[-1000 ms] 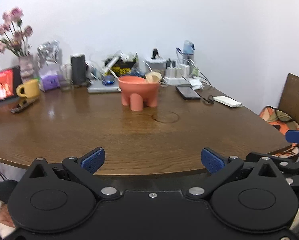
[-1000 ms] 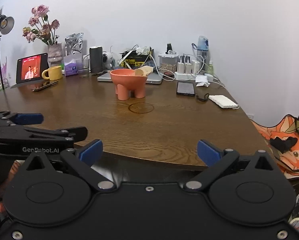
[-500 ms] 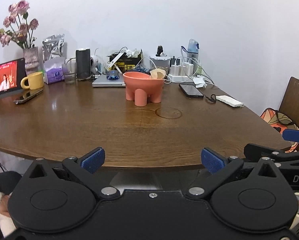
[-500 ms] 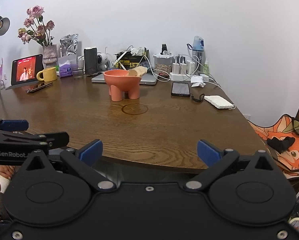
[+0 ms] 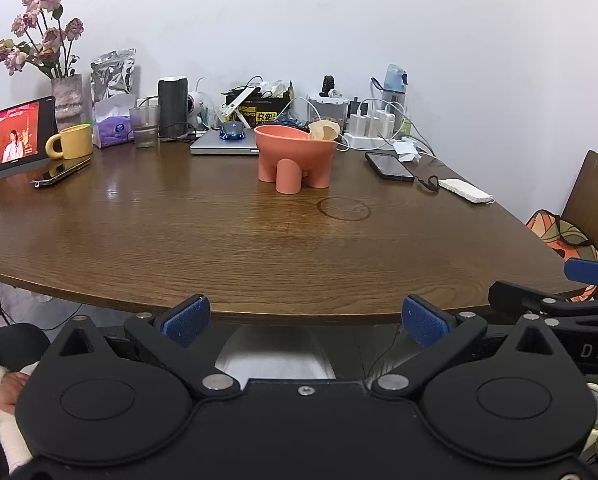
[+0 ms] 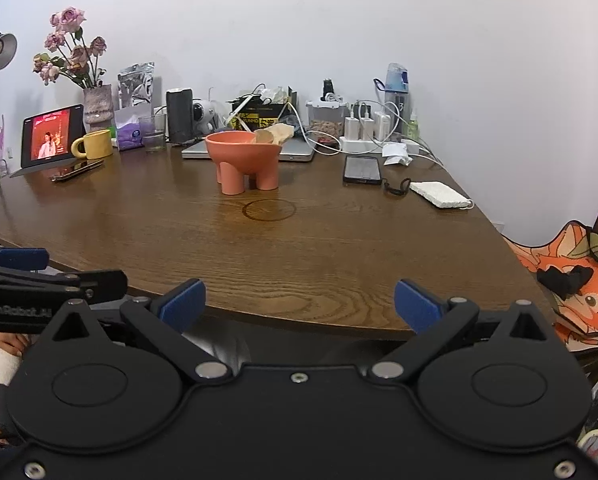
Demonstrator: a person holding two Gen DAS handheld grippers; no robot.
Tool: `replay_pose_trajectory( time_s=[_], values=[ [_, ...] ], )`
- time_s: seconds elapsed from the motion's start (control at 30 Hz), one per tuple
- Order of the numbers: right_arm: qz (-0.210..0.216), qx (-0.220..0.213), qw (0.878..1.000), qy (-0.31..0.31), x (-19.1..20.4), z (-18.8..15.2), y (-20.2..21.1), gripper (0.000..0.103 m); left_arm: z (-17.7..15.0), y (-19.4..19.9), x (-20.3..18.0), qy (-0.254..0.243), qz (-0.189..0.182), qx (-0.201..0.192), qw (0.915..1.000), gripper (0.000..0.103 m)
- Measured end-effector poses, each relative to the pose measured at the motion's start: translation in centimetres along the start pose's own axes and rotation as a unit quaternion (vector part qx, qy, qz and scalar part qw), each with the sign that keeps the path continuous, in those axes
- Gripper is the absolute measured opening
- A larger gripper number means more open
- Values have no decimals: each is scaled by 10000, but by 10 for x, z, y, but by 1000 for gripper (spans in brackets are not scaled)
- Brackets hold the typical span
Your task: Clean bowl
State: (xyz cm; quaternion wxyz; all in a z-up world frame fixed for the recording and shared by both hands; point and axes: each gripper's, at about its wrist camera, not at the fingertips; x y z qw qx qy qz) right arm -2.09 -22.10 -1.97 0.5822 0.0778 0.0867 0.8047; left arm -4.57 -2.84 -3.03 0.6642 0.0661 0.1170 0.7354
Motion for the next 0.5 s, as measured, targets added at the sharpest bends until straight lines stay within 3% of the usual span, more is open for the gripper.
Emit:
replay_pose_trajectory(
  time_s=[0.5],
  values=[
    [90,37,9999,-107,-2,-5,0,101,-2,-2,-1,57,83,48,9999,103]
  ],
)
Point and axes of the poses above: each gripper's, at about its wrist camera, not at the fingertips, and y roughly against the way its jaws point, x to its left, z to its top, and after that the axes turned 14 degrees about -x, right-handed
